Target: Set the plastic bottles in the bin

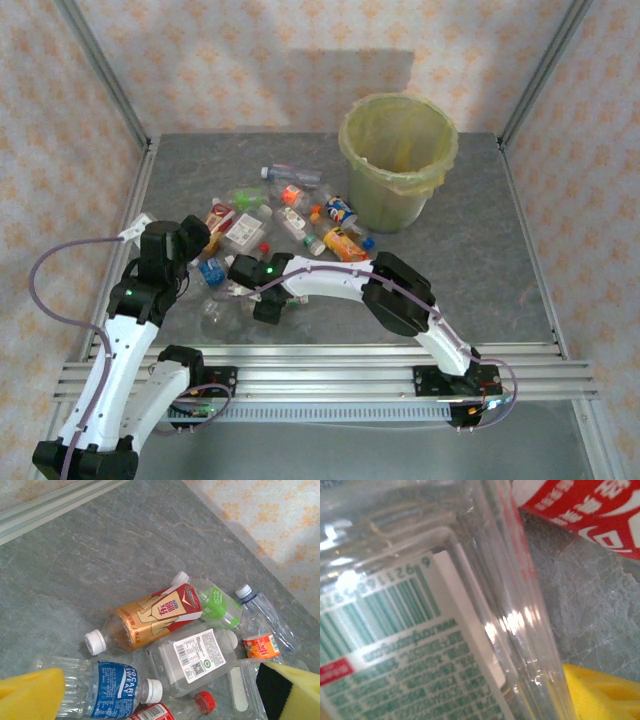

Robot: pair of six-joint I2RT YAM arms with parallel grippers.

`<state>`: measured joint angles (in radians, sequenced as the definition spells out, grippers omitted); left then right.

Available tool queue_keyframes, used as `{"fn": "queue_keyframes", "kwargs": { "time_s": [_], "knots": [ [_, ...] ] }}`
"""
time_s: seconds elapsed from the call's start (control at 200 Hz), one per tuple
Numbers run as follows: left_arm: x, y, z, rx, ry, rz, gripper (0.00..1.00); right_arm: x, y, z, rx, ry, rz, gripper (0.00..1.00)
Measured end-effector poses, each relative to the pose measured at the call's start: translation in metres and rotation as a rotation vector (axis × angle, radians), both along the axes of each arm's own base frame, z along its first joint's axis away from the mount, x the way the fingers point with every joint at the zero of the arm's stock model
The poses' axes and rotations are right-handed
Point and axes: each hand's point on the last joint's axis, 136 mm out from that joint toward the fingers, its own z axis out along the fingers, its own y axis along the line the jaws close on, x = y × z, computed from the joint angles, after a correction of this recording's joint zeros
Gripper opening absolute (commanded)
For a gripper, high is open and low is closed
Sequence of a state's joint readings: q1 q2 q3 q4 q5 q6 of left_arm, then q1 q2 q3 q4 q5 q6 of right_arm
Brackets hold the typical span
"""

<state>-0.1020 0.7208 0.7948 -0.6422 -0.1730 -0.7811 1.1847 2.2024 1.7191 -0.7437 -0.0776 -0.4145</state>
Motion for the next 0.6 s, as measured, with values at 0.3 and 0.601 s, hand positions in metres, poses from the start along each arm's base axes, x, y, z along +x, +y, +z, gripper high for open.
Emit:
{"fn": "queue_keyframes", "kwargs": {
  "time_s": [0.3,0.601],
  "knots": [
    [0.001,0.0,-0.002,0.001,0.009,0.0,1.0,0.001,-0.011,0.001,-0.004,0.003,-0.03,0.48],
    [0.002,-0.001,-0.005,-0.001,0.02,-0.004,1.0,0.008,-0.049,0.024,-0.017,-0.029,-0.139,0.16]
  ]
}}
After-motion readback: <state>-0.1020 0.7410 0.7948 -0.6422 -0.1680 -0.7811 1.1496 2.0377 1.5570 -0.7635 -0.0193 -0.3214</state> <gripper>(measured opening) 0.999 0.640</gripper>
